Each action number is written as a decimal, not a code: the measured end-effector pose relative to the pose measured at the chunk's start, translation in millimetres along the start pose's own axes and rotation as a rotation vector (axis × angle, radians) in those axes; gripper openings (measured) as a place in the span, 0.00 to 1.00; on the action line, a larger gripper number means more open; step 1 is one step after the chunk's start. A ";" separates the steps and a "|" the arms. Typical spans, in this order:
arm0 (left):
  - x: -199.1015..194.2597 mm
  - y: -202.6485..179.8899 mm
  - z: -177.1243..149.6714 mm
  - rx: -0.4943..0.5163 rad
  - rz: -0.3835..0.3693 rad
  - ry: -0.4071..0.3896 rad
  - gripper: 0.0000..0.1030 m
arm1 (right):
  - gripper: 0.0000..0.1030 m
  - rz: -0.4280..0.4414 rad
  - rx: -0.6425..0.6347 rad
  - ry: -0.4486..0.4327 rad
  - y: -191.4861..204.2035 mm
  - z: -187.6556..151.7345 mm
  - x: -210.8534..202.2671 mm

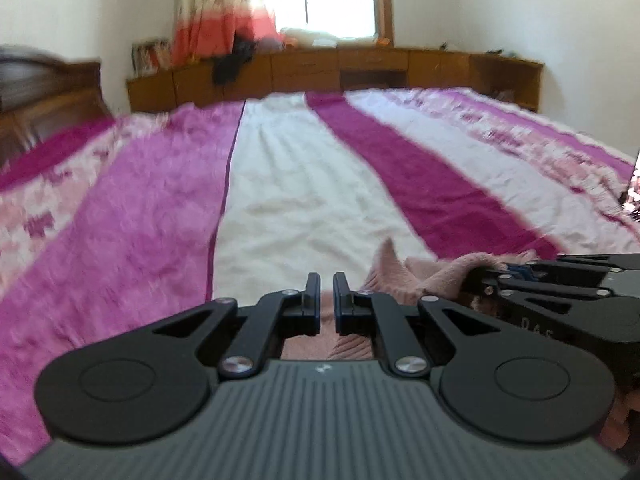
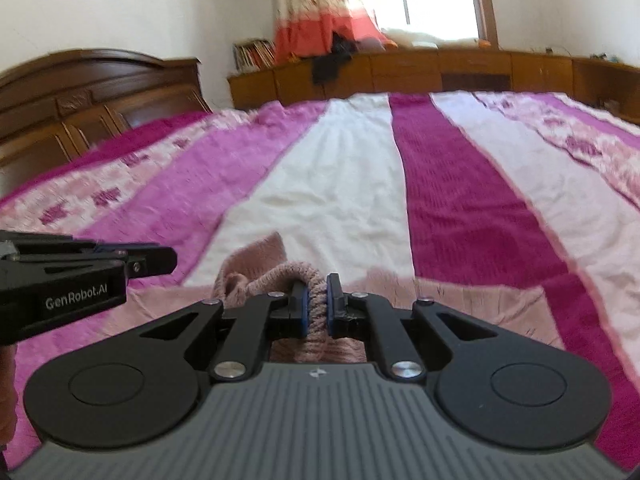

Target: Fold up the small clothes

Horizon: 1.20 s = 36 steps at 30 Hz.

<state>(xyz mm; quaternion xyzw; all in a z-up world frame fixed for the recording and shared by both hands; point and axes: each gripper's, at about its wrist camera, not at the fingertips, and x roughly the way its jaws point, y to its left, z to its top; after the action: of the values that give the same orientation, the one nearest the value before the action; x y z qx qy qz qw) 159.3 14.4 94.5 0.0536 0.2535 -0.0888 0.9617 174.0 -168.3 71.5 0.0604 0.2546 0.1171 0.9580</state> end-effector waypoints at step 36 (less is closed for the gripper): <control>-10.3 15.0 -38.8 -0.089 -0.013 0.232 0.11 | 0.62 0.062 0.102 0.068 -35.0 -41.0 -51.6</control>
<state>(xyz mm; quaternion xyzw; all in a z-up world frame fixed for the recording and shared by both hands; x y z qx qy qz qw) 134.9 36.3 66.9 0.0193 0.3672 -0.0768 0.9268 116.7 -212.9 54.5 0.1127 0.2908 0.1355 0.9404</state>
